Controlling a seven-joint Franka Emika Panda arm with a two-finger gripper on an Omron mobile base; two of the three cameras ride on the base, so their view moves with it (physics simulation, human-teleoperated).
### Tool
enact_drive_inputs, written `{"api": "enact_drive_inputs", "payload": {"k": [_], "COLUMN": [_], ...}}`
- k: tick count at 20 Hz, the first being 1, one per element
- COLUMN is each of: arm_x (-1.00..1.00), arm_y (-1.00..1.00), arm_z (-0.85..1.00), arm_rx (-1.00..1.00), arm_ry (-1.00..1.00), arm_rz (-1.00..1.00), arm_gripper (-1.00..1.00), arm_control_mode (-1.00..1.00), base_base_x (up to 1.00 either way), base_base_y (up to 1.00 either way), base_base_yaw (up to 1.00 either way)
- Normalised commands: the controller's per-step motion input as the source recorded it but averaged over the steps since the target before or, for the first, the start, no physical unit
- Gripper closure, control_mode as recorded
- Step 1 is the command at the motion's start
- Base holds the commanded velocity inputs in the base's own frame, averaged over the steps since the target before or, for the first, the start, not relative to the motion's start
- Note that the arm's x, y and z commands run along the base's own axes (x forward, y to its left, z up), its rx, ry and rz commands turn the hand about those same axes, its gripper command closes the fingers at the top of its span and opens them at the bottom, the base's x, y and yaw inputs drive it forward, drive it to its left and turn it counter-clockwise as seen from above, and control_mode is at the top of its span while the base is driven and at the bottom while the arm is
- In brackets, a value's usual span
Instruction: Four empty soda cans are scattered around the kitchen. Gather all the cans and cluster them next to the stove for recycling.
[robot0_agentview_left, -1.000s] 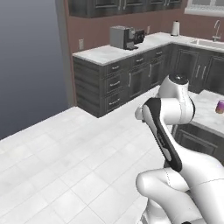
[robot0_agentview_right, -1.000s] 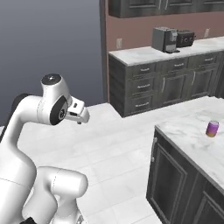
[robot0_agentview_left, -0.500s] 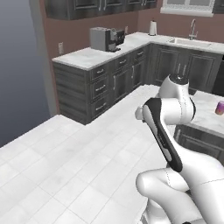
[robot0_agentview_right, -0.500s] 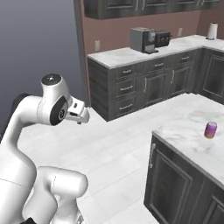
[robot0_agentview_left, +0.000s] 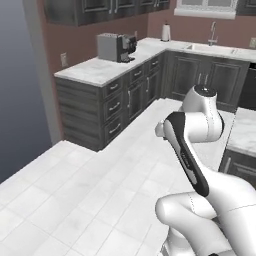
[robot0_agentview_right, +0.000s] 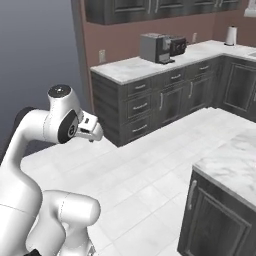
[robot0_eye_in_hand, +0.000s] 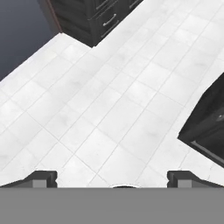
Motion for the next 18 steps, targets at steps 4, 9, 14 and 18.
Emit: {"api": "enact_drive_inputs", "payload": {"k": [4, 9, 14, 18], "arm_x": [0.0, 0.0, 0.0, 0.0], "arm_y": [0.0, 0.0, 0.0, 0.0], "arm_z": [0.0, 0.0, 0.0, 0.0], "arm_rx": [0.0, 0.0, 0.0, 0.0], "arm_ry": [0.0, 0.0, 0.0, 0.0], "arm_rz": [0.0, 0.0, 0.0, 0.0], "arm_gripper": [-1.0, -1.0, -1.0, -1.0], "arm_control_mode": [1.0, 1.0, 1.0, 1.0], "base_base_x": [0.58, 0.54, 0.48, 0.44], "base_base_y": [0.31, 0.21, 0.2, 0.21], "base_base_yaw": [-0.23, -0.3, -0.32, -0.33]}}
